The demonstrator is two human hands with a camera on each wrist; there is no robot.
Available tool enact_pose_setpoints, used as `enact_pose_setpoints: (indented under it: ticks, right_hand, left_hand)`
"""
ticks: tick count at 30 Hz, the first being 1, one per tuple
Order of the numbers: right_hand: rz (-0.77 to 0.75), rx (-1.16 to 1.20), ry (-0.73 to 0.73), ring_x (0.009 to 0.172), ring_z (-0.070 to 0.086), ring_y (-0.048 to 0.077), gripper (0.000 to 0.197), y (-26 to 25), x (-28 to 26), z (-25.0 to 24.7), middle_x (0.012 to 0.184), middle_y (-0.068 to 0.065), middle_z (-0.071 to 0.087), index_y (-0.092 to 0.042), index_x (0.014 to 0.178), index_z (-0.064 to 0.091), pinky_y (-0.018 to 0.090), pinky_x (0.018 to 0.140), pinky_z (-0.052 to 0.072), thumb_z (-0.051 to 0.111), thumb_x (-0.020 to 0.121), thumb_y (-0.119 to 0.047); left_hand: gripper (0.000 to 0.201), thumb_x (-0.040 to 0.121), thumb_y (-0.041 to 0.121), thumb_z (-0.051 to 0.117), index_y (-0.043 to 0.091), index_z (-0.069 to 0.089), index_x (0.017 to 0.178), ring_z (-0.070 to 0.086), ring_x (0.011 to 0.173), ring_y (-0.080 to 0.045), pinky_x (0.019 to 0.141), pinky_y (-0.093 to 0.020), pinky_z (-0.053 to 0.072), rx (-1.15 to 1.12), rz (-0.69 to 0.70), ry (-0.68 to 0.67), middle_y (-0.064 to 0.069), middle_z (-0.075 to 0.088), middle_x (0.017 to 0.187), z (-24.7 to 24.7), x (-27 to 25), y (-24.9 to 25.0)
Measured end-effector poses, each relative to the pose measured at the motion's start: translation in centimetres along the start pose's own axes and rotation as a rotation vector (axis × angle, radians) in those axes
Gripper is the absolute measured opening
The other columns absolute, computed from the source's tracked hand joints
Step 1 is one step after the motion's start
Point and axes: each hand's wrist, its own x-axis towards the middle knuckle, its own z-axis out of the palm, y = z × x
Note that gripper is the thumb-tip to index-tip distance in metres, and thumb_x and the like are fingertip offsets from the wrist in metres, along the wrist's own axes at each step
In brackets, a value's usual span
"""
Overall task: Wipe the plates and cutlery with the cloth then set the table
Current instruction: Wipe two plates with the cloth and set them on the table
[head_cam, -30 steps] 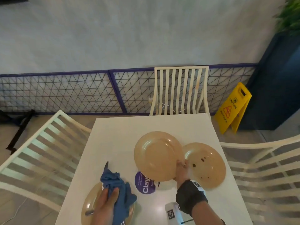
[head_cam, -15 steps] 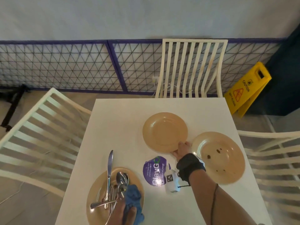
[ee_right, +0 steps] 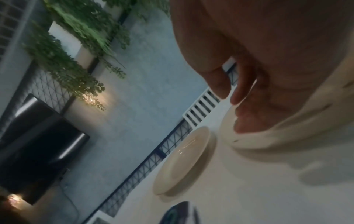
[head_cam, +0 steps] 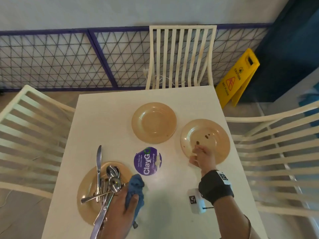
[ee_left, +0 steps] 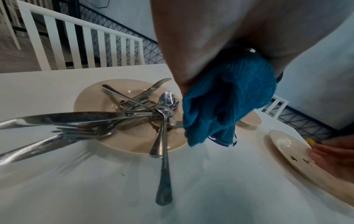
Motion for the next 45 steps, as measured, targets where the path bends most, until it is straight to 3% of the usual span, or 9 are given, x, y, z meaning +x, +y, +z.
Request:
enact_pose_setpoints:
  ticks: [6,12,17,20,24,29,35,39,45]
  right_hand:
    - [-0.085,-0.377,0.414,0.112,0.058,0.038,0.038,1.2,2.8,-8.4,0.134,0.019,0.053,-0.015,0.129,0.049,0.043,0.100,0.045,0.057,0.092,-0.022]
    - [0.059,-0.228,0.246,0.113,0.061,0.040,0.059,0.5,7.9,-10.0,0.132,0.018,0.057,-0.016,0.143,0.037,0.047,0.097,0.053,0.059,0.090,-0.032]
    - [0.064,-0.178,0.096,0.096,0.066,0.036,0.050,-0.8,9.8,-10.8,0.105,0.012,0.063,-0.018,0.144,0.045,0.049,0.083,0.060,0.057,0.096,-0.017]
    - [0.128,0.015,-0.007,0.100,0.064,0.037,0.042,-0.6,8.9,-11.5,0.113,0.016,0.060,-0.019,0.139,0.048,0.044,0.068,0.059,0.051,0.099,-0.005]
    - [0.181,0.197,-0.136,0.111,0.060,0.041,0.048,1.2,6.3,-13.0,0.132,0.020,0.052,-0.025,0.141,0.040,0.051,0.073,0.058,0.046,0.100,0.000]
    - [0.189,0.311,-0.272,0.112,0.059,0.046,0.051,3.2,1.2,-14.9,0.132,0.020,0.052,-0.027,0.140,0.038,0.059,0.082,0.058,0.046,0.099,0.000]
    - [0.094,0.432,-0.342,0.104,0.064,0.044,0.039,3.6,-4.3,-16.1,0.117,0.022,0.065,-0.022,0.128,0.049,0.060,0.075,0.058,0.046,0.098,0.002]
    - [0.029,0.456,-0.307,0.082,0.065,0.040,0.042,3.3,-5.7,-17.2,0.083,0.021,0.070,-0.009,0.111,0.061,0.049,0.059,0.059,0.038,0.088,0.018]
    - [-0.074,0.442,-0.425,0.104,0.069,0.043,0.062,2.8,-9.4,-19.0,0.119,0.014,0.070,-0.038,0.132,0.058,0.065,0.071,0.056,0.036,0.097,0.009]
  left_hand:
    - [0.038,0.097,0.013,0.059,0.047,0.045,0.109,0.062,0.093,-0.003,0.076,-0.003,0.042,0.058,-0.002,-0.091,0.020,0.062,0.099,2.4,-0.8,2.6]
    - [0.036,0.093,0.022,0.063,0.052,0.052,0.112,0.053,0.101,0.023,0.083,0.006,0.032,0.097,0.049,-0.081,0.025,0.067,0.095,4.6,-1.4,3.5]
    - [0.042,0.094,0.014,0.063,0.048,0.046,0.113,0.060,0.097,0.011,0.082,0.004,0.035,0.155,0.036,-0.076,0.027,0.066,0.096,5.5,-1.7,3.8]
    - [0.030,0.097,0.028,0.058,0.047,0.046,0.117,0.055,0.105,0.017,0.083,0.002,0.036,0.195,0.037,-0.122,0.045,0.055,0.111,6.2,-1.2,3.8]
    - [0.041,0.098,0.023,0.057,0.055,0.043,0.122,0.055,0.106,0.015,0.085,-0.007,0.041,0.226,0.100,-0.181,0.038,0.060,0.111,8.1,0.4,6.0]
    - [0.045,0.095,0.040,0.049,0.044,0.042,0.139,0.056,0.117,-0.010,0.098,-0.042,0.047,0.384,0.285,-0.208,0.020,0.059,0.132,12.6,3.9,9.6]
    - [0.046,0.102,0.031,0.043,0.027,0.035,0.147,0.037,0.136,-0.023,0.112,-0.044,0.038,0.549,0.480,-0.349,0.005,0.026,0.159,19.4,3.9,14.7]
    - [0.053,0.100,0.033,0.034,0.030,0.023,0.152,0.023,0.149,-0.024,0.116,-0.051,0.028,0.664,0.550,-0.415,0.005,0.022,0.163,22.0,1.1,14.3]
    - [0.060,0.086,0.031,0.056,0.030,0.041,0.144,0.035,0.143,-0.031,0.111,-0.054,0.036,0.906,0.723,-0.362,0.006,0.041,0.154,17.6,-0.1,10.8]
